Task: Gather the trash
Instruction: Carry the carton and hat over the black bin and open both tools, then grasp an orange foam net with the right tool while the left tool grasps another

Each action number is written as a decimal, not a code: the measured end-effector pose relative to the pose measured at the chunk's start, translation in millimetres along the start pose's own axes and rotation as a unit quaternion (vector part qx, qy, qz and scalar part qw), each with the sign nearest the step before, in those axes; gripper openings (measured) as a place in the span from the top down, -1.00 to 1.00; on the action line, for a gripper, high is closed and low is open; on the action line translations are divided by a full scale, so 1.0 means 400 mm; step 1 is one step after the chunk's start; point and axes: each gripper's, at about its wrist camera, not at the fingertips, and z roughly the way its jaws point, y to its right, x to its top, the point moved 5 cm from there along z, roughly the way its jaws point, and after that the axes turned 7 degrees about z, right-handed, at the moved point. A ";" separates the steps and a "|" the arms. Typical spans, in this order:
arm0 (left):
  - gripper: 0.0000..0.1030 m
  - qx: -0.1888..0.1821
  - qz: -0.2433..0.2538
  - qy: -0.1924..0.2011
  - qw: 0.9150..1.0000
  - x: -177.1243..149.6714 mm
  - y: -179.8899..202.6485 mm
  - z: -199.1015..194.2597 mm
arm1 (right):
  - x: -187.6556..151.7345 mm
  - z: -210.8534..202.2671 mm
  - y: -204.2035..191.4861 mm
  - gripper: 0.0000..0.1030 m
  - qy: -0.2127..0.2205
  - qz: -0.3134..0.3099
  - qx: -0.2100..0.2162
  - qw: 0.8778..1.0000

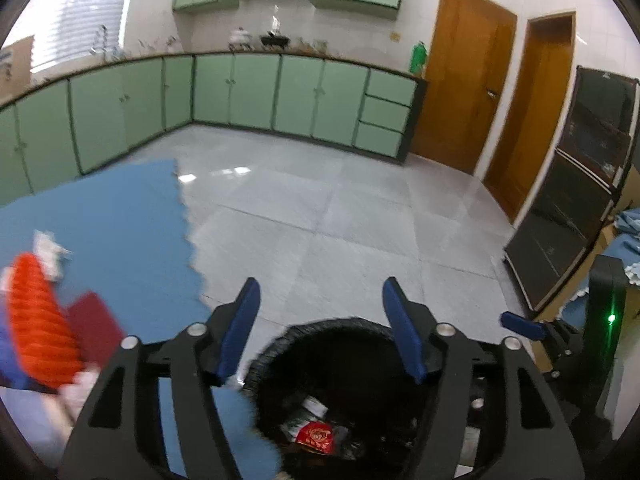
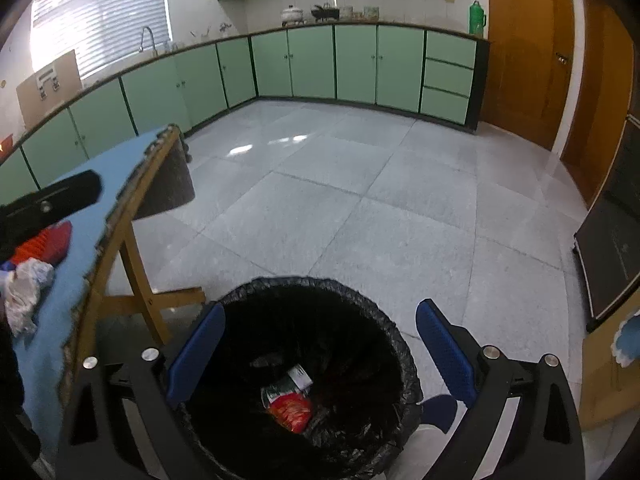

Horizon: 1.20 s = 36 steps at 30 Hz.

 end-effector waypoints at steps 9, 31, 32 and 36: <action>-0.43 0.099 -0.025 0.030 0.994 0.004 -0.172 -0.226 | 0.052 -0.109 -0.167 -0.88 0.045 -0.027 0.056 0.997; -0.43 0.238 -0.098 0.009 0.966 -0.114 -0.511 -0.453 | 0.025 -0.085 -0.632 -0.65 0.035 -0.115 0.173 0.978; -0.43 0.241 -0.097 0.008 0.966 -0.115 -0.518 -0.453 | 0.023 -0.081 -0.643 -0.63 0.033 -0.117 0.176 0.977; -0.43 0.244 -0.100 0.000 0.965 -0.125 -0.549 -0.447 | 0.012 -0.054 -0.692 -0.52 0.019 -0.132 0.184 0.974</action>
